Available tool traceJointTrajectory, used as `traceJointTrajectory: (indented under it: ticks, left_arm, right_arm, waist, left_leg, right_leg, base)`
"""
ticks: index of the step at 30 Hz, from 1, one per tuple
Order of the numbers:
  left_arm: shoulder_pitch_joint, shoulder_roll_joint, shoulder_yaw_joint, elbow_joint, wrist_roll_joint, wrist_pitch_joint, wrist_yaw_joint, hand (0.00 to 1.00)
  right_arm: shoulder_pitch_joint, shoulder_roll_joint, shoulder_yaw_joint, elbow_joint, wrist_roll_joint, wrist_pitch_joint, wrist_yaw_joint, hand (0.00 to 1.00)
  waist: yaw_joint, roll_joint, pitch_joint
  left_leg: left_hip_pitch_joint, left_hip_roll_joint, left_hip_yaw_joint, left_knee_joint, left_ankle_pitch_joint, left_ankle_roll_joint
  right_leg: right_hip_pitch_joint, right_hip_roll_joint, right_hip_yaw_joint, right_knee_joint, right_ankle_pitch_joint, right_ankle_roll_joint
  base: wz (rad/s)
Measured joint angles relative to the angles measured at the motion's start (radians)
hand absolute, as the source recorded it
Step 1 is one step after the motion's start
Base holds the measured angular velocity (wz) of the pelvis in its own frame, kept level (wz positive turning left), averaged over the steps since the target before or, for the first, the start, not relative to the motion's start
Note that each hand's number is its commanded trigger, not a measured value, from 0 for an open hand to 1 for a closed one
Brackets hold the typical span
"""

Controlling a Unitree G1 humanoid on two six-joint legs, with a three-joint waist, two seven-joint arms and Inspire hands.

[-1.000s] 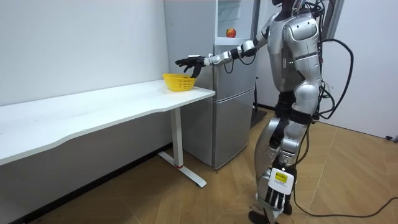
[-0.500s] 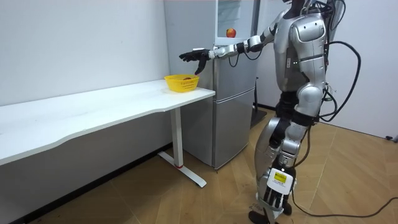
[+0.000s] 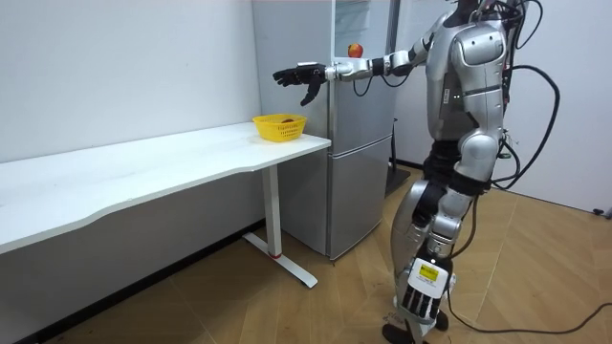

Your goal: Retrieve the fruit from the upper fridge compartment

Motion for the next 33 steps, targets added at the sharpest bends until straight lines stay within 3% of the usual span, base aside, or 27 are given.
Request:
traceJointTrajectory:
  ticks: [7, 12, 18, 22, 24, 25, 26, 28, 30, 33]
  left_arm:
    - [0.056, 0.003, 0.015, -0.033, 0.005, 0.008, -0.006, 0.0]
    - [0.07, -0.007, 0.036, -0.042, 0.004, 0.008, -0.001, 0.0]
    - [0.112, -0.015, 0.053, -0.064, 0.005, 0.008, -0.005, 0.0]
    - [0.135, -0.033, 0.117, -0.065, 0.006, 0.001, -0.004, 0.0]
    - [0.151, -0.051, 0.132, -0.069, 0.007, -0.001, -0.005, 0.0]
    - [0.153, -0.054, 0.132, -0.069, 0.006, -0.001, -0.006, 0.0]
    - [0.163, -0.058, 0.13, -0.068, 0.006, -0.003, -0.007, 0.0]
    - [0.161, -0.056, 0.131, -0.068, 0.006, -0.009, -0.006, 0.0]
    - [0.152, -0.056, 0.13, -0.067, 0.006, -0.02, -0.006, 0.0]
    - [0.138, -0.073, 0.13, -0.063, 0.004, -0.049, -0.009, 0.0]
  right_arm:
    - [0.07, -0.017, 0.0, -0.194, -0.012, 0.004, 0.049, 0.0]
    - [0.082, -0.017, 0.0, -0.301, 0.0, 0.004, 0.046, 0.0]
    - [0.091, -0.021, -0.022, -0.438, 0.079, 0.002, 0.046, 0.0]
    - [0.178, -0.022, -0.15, -0.611, 0.077, -0.011, 0.046, 0.0]
    - [0.226, -0.024, -0.212, -0.7, 0.093, -0.015, 0.05, 0.0]
    - [0.235, -0.025, -0.222, -0.719, 0.097, -0.022, 0.053, 0.0]
    - [0.258, -0.026, -0.238, -0.758, 0.113, -0.032, 0.062, 0.0]
    - [0.335, -0.027, -0.258, -0.829, 0.131, -0.044, 0.077, 0.0]
    - [0.414, -0.027, -0.261, -0.893, 0.128, -0.047, 0.094, 0.0]
    - [0.536, -0.024, -0.292, -0.94, 0.088, -0.048, 0.124, 0.0]
  waist:
    - [0.001, -0.01, -0.0081]
    - [0.002, 0.007, -0.0007]
    - [-0.026, 0.029, -0.0101]
    - [-0.06, 0.062, -0.0166]
    - [-0.082, 0.092, -0.0276]
    - [-0.087, 0.1, -0.0267]
    - [-0.103, 0.115, -0.0204]
    - [-0.121, 0.126, -0.0249]
    - [-0.144, 0.132, -0.0245]
    - [-0.162, 0.154, -0.0227]
  left_leg:
    - [0.023, 0.003, 0.005, -0.013, -0.001, -0.002]
    - [0.046, 0.003, 0.002, -0.013, -0.007, -0.002]
    - [0.072, 0.002, 0.0, -0.002, -0.02, 0.001]
    - [0.103, 0.003, 0.014, -0.013, -0.021, 0.003]
    - [0.12, 0.005, 0.026, -0.024, -0.023, 0.006]
    - [0.128, 0.005, 0.032, -0.03, -0.023, 0.007]
    - [0.141, 0.007, 0.044, -0.036, -0.023, 0.007]
    - [0.151, 0.011, 0.056, -0.05, -0.024, 0.007]
    - [0.151, 0.012, 0.061, -0.05, -0.023, 0.006]
    - [0.166, 0.017, 0.108, -0.052, -0.025, 0.004]
  right_leg:
    - [0.017, 0.006, 0.015, -0.009, 0.0, 0.0]
    - [0.046, 0.011, 0.029, -0.012, 0.0, 0.0]
    - [0.077, 0.016, 0.055, -0.025, -0.001, 0.001]
    - [0.099, 0.017, 0.107, -0.026, -0.001, 0.001]
    - [0.107, 0.016, 0.117, -0.025, -0.001, 0.002]
    - [0.111, 0.016, 0.126, -0.026, -0.001, 0.002]
    - [0.121, 0.017, 0.137, -0.026, -0.001, 0.002]
    - [0.123, 0.016, 0.14, -0.025, -0.002, 0.004]
    - [0.122, 0.017, 0.147, -0.025, -0.003, 0.005]
    - [0.117, 0.018, 0.177, -0.024, -0.003, 0.005]
  base:
    - [-0.01]
    - [0.0]
    - [0.01]
    - [-0.03]
    - [-0.28]
    - [-0.33]
    - [-0.25]
    - [-0.19]
    - [-0.14]
    - [-0.42]
